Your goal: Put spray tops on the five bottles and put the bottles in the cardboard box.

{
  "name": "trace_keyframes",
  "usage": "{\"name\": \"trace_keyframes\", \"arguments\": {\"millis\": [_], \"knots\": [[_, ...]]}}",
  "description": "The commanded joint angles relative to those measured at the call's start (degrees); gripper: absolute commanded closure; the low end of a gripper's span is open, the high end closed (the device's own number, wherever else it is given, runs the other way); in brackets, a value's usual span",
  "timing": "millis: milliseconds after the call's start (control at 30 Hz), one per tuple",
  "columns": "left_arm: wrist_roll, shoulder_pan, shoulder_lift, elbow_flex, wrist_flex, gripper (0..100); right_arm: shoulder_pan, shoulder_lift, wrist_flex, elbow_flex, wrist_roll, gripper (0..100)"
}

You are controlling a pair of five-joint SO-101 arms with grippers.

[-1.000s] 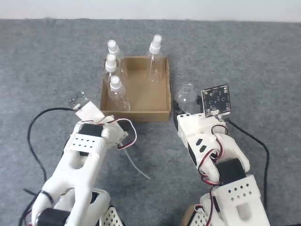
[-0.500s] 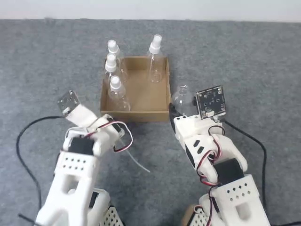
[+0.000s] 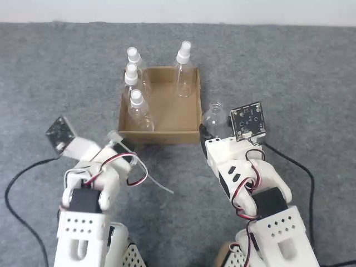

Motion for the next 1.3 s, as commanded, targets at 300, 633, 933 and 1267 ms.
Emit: {"name": "trace_keyframes", "arguments": {"millis": [300,633,933,1267], "knots": [[-0.44,-0.18,-21.98,8.75,-3.6,99,-0.84,-1.8,-0.75,-0.88,1.14,91.9],[-0.44,-0.18,-31.47,12.44,-3.16,99,-0.84,-2.51,0.13,-0.79,1.05,91.9],[-0.35,-0.18,-31.3,12.26,-3.52,99,-3.56,-10.42,5.14,-0.62,1.23,91.9],[-0.44,-0.18,-31.3,8.04,-3.52,99,-3.82,-16.4,4.7,2.73,1.14,91.9]]}}
